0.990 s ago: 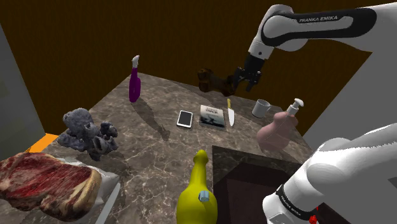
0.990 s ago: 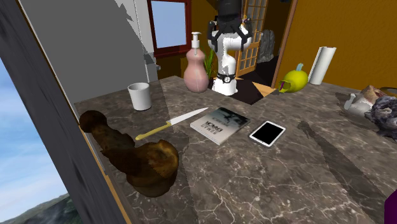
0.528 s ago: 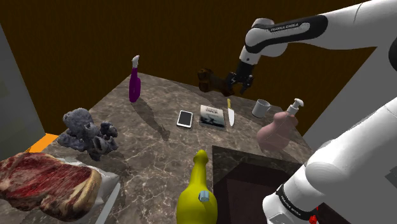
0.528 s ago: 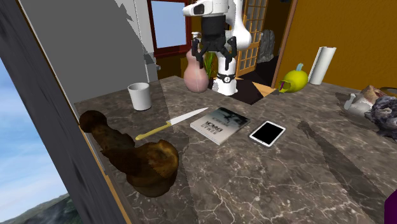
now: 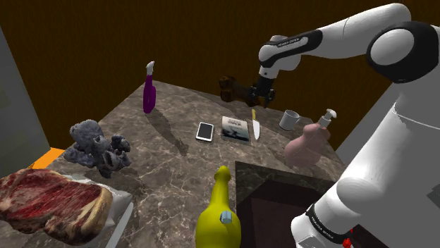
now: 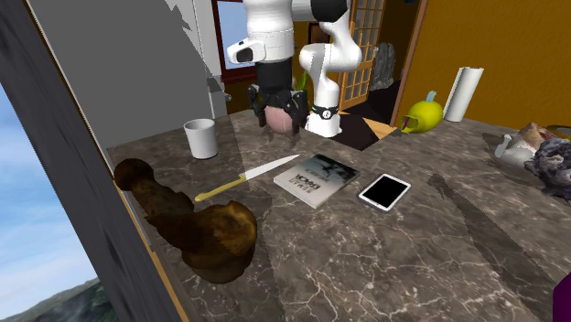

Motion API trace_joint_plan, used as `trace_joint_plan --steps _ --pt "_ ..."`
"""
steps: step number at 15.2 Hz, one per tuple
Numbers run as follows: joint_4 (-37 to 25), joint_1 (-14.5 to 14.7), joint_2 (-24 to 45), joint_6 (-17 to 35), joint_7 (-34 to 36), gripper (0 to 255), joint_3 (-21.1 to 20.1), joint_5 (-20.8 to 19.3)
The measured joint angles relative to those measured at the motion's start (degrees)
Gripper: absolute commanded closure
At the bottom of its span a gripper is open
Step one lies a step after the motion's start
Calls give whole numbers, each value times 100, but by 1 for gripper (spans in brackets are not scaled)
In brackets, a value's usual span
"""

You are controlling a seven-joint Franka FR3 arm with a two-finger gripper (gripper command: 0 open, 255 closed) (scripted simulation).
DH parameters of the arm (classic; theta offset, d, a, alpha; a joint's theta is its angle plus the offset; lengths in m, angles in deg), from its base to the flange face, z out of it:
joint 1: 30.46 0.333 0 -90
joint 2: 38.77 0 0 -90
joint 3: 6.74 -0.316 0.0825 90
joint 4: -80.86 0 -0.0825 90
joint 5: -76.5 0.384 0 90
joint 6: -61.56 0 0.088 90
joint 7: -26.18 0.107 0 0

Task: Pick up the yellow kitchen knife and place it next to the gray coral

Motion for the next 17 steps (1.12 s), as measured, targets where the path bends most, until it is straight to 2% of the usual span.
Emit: trace_joint_plan --steps 10,17 --pt "-1995 -537 2207 -249 116 0 228 338" --pt "-1974 -617 2528 52 84 0 221 409"
